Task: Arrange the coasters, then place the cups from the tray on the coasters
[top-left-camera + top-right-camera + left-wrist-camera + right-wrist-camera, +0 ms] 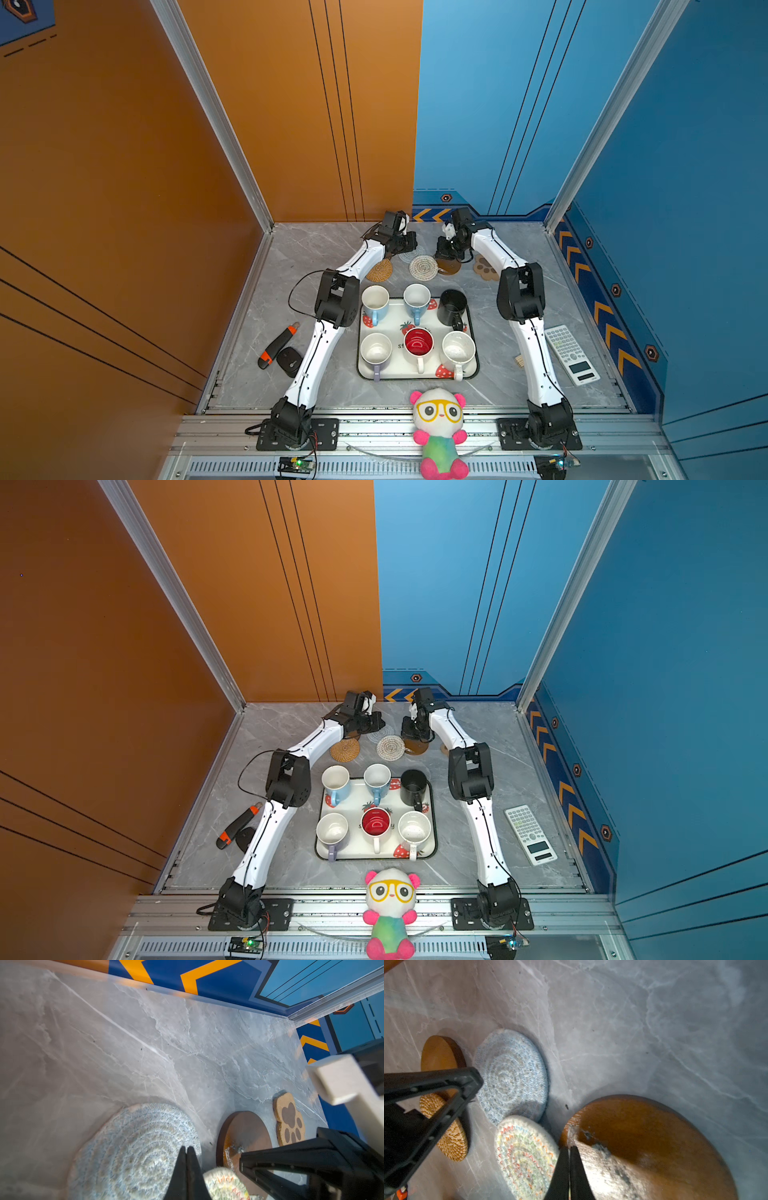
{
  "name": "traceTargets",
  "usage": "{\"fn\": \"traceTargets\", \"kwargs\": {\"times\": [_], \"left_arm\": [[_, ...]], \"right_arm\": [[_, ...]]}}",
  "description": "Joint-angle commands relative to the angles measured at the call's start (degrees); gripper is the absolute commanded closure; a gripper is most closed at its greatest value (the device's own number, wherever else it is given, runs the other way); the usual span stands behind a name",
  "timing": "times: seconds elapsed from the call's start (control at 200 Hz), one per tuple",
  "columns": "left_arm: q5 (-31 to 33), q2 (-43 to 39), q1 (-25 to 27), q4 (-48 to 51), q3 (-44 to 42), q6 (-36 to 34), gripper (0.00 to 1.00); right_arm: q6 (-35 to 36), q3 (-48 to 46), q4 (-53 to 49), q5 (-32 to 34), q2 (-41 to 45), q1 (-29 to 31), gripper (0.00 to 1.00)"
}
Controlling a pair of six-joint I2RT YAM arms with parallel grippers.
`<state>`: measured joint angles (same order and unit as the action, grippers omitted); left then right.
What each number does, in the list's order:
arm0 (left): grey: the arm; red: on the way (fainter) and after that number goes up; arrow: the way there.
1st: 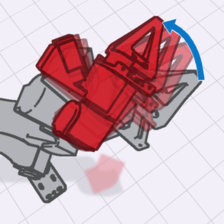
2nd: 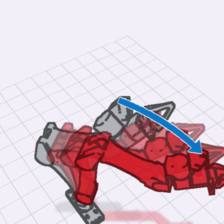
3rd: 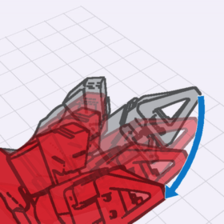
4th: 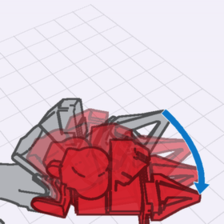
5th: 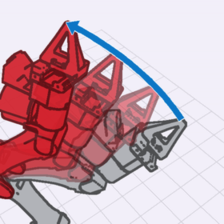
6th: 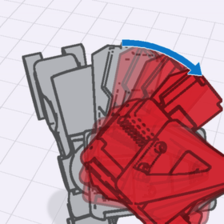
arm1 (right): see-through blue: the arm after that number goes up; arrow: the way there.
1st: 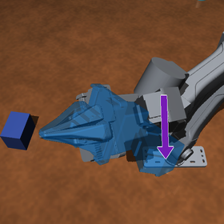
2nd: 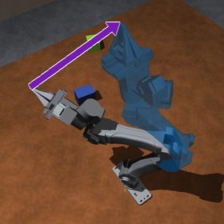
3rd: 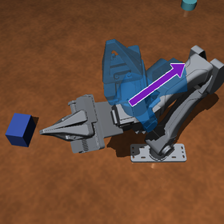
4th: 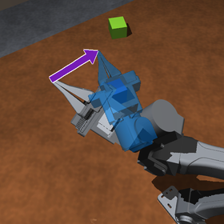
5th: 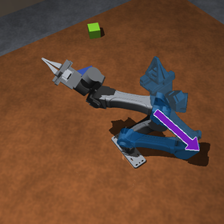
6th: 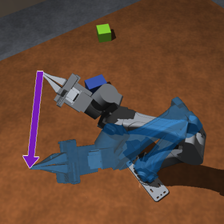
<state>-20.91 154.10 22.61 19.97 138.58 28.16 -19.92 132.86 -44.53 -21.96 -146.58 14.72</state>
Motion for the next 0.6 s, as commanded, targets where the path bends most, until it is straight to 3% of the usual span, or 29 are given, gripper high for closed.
{"fn": "traceTargets", "kwargs": {"times": [0.0,0.351,0.596], "left_arm": [[-0.82,1.62,-0.45,2.9,0.03,0.81,1.0],[0.79,1.48,-1.87,8.68,-2.32,1.4,1.0],[3.53,-1.6,-3.07,9.39,-8.77,1.64,1.0]], "right_arm": [[-1.0,1.44,0.42,-1.41,-0.76,0.91,1.0],[-1.35,1.26,-0.13,-2.89,-1.2,2.24,1.0],[-0.73,0.79,-1.33,-3.27,-0.44,2.6,1.0]]}}
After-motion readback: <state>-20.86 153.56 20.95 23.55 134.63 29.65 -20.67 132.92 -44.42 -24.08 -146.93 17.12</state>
